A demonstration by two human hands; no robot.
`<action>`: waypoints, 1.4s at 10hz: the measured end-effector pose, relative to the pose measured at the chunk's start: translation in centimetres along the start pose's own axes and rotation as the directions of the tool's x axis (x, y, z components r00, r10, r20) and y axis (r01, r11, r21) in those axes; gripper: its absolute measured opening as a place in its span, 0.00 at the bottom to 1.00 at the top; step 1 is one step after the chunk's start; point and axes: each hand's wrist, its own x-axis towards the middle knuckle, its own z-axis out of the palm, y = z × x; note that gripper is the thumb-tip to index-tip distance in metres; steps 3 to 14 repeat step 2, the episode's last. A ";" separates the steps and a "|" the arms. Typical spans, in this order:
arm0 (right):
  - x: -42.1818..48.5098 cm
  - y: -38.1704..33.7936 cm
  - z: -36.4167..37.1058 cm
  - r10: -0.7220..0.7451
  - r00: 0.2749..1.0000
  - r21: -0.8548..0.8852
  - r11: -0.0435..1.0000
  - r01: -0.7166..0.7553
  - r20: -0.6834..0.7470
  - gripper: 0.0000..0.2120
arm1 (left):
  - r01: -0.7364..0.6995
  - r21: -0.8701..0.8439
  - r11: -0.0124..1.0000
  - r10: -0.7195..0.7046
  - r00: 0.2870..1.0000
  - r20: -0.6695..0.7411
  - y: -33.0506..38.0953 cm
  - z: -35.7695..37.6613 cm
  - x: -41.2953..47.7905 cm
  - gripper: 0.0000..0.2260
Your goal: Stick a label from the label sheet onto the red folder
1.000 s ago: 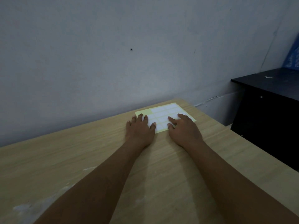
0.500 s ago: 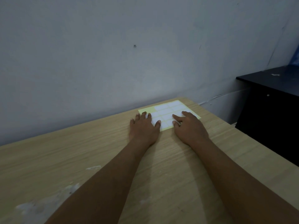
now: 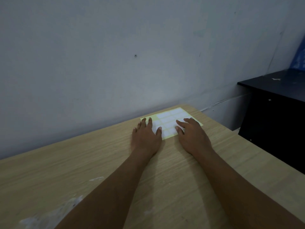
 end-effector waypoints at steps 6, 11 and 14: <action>-1.9 -1.6 -1.0 -0.047 0.996 -0.067 0.997 0.042 -0.076 0.16 | -0.015 0.030 0.999 0.014 1.000 0.016 -1.2 -2.0 -3.1 0.29; -1.9 -1.6 -1.0 -0.047 0.996 -0.067 0.997 0.042 -0.076 0.16 | -0.015 0.030 0.999 0.014 1.000 0.016 -1.2 -2.0 -3.1 0.29; -1.9 -1.6 -1.0 -0.047 0.996 -0.067 0.997 0.042 -0.076 0.16 | -0.015 0.030 0.999 0.014 1.000 0.016 -1.2 -2.0 -3.1 0.29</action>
